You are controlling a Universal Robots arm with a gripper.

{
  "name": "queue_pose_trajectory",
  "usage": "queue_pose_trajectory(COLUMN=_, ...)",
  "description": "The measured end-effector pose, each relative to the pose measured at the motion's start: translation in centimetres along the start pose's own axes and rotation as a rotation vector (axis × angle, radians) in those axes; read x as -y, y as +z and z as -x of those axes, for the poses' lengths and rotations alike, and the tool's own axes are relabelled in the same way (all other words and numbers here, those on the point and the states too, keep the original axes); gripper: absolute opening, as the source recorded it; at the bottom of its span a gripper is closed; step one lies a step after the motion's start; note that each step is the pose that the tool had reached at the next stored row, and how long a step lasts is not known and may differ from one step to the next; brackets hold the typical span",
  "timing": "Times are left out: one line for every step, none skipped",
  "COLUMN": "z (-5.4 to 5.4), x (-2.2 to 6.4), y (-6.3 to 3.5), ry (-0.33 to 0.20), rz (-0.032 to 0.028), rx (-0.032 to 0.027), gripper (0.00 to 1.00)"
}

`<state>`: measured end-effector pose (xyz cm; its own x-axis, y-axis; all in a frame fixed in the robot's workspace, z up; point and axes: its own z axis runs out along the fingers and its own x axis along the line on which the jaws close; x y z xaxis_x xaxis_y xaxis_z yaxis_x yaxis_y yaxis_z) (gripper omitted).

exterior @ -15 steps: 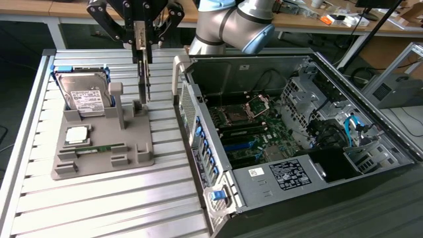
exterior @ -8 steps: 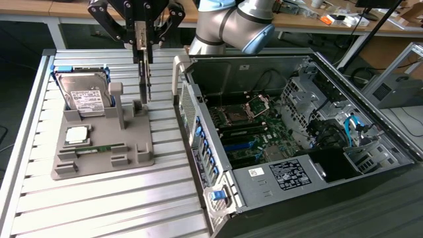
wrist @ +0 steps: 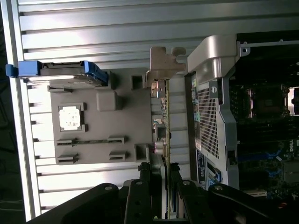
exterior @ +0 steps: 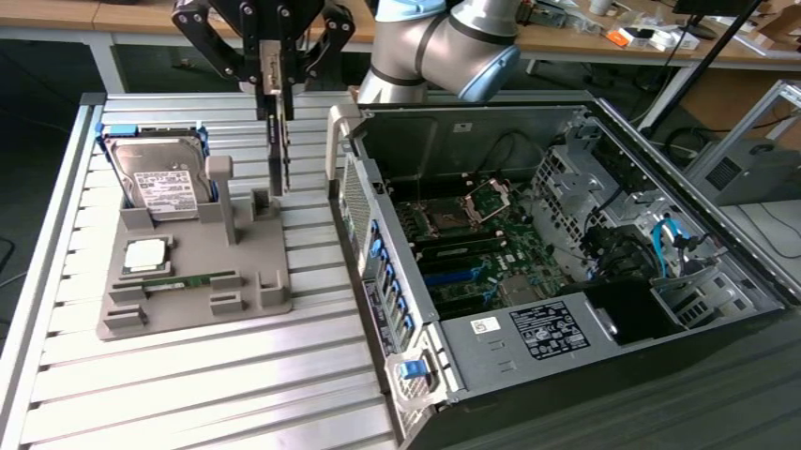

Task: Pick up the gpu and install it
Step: 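Pick up the gpu and move the gpu toward the slot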

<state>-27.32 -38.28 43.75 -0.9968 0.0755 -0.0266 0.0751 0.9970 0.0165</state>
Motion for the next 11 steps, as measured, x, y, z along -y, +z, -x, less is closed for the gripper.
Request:
queue_pose_trajectory(z=0.04, x=0.00, y=0.00, ry=0.000, rz=0.0000, rx=0.0000, gripper=0.27)
queue_pose_trajectory(z=0.07, x=-0.01, y=0.01, ry=0.000, rz=0.0000, rx=0.0000, gripper=0.27)
queue_pose_trajectory(z=0.11, x=-0.01, y=0.01, ry=0.000, rz=0.0000, rx=0.0000, gripper=0.27)
queue_pose_trajectory(z=0.16, x=-0.01, y=0.02, ry=0.000, rz=0.0000, rx=0.0000, gripper=0.27)
queue_pose_trajectory(z=0.23, x=-0.02, y=0.03, ry=0.000, rz=0.0000, rx=0.0000, gripper=0.27)
queue_pose_trajectory(z=0.28, x=-0.02, y=0.03, ry=0.000, rz=0.0000, rx=0.0000, gripper=0.27)
queue_pose_trajectory(z=0.33, x=-0.02, y=0.03, ry=0.000, rz=0.0000, rx=0.0000, gripper=0.27)
queue_pose_trajectory(z=0.35, x=-0.02, y=0.03, ry=0.000, rz=0.0000, rx=0.0000, gripper=0.27)
queue_pose_trajectory(z=0.40, x=-0.03, y=0.04, ry=0.000, rz=0.0000, rx=0.0000, gripper=0.27)
queue_pose_trajectory(z=0.45, x=-0.03, y=0.04, ry=0.000, rz=-0.0001, rx=0.0000, gripper=0.27)
queue_pose_trajectory(z=0.49, x=-0.04, y=0.04, ry=0.000, rz=0.0000, rx=0.0000, gripper=0.27)
